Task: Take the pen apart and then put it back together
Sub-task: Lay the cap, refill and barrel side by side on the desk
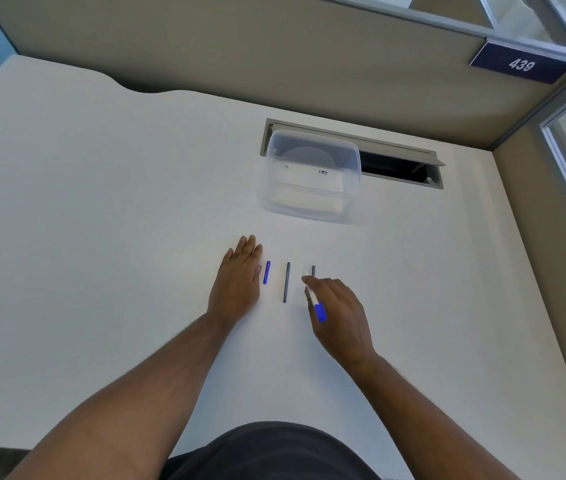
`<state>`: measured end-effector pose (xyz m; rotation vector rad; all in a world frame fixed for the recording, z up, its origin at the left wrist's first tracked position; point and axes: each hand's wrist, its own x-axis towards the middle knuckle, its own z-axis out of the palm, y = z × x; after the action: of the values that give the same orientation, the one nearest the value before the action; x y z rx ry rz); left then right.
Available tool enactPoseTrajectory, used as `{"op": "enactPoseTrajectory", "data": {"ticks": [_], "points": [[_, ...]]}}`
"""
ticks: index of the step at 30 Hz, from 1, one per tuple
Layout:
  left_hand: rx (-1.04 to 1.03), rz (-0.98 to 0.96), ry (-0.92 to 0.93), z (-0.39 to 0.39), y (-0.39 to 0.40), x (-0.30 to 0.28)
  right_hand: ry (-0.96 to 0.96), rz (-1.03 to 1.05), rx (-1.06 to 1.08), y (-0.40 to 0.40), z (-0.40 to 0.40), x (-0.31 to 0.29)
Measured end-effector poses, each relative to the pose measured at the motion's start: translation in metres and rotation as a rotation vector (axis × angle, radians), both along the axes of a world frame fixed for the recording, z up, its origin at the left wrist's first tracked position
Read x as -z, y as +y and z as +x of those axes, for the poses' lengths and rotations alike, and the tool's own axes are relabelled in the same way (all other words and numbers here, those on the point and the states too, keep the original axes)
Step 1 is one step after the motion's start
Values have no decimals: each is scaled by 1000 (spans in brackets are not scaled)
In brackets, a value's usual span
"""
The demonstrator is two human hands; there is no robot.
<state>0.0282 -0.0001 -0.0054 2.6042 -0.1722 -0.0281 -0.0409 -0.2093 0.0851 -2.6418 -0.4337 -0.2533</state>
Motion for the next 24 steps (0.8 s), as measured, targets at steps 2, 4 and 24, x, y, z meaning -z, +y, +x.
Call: {"op": "enactPoseTrajectory", "data": {"ticks": [2,4,24], "points": [[2,7,3,0,0,0,38,-138,-53,-3,7,6],[5,17,6,0,1,0,77,-260,-81,-4,15,13],[5,41,8,0,0,1,176,-384,7,15,47,27]]}}
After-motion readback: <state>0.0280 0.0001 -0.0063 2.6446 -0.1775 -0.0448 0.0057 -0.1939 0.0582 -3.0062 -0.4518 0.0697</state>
